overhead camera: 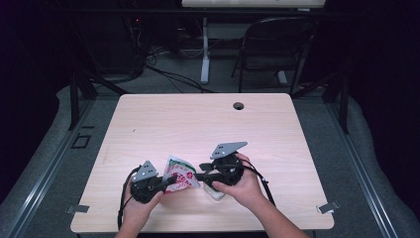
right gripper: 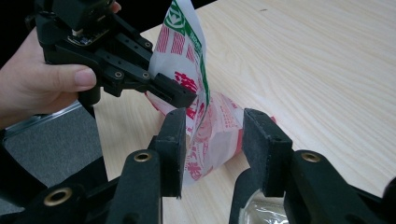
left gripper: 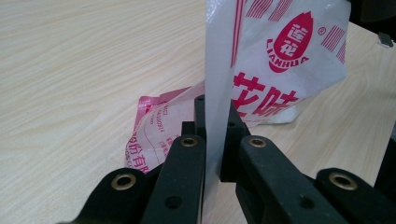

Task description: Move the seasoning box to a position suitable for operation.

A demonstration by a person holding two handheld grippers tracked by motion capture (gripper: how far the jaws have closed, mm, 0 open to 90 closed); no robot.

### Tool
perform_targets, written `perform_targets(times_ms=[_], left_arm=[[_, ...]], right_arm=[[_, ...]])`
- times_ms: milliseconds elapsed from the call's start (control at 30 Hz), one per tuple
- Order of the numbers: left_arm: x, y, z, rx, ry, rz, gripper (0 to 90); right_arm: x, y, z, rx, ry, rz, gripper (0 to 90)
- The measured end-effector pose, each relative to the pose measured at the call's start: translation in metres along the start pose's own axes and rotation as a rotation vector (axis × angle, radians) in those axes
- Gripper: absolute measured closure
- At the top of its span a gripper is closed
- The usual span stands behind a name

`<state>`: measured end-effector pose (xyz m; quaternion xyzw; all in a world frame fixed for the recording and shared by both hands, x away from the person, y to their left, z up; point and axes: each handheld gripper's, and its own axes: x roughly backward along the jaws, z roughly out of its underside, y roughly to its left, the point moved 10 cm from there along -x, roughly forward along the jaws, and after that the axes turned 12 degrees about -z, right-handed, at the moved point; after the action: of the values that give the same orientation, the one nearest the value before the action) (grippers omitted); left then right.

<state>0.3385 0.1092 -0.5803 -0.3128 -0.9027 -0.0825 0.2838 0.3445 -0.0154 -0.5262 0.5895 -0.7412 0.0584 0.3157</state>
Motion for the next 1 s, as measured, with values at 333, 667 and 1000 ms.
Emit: perform_targets(times_ms=[333,667,1000], left_arm=[[-0.001,-0.002,0.000,-0.007,-0.002,0.007,90.0],[-0.002,-0.005,0.001,-0.002,-0.002,0.015,90.0],[-0.003,-0.005,0.001,-0.002,-0.001,0.017,90.0]], right_arm=[[-0.017,-0.001,0.004,-0.019,0.029,-0.013,65.6],[-0.027,-0.003,0.006,-0.034,0.054,-0.023,74.0],[-0.034,-0.005,0.009,-0.050,0.088,-0.030,85.9]])
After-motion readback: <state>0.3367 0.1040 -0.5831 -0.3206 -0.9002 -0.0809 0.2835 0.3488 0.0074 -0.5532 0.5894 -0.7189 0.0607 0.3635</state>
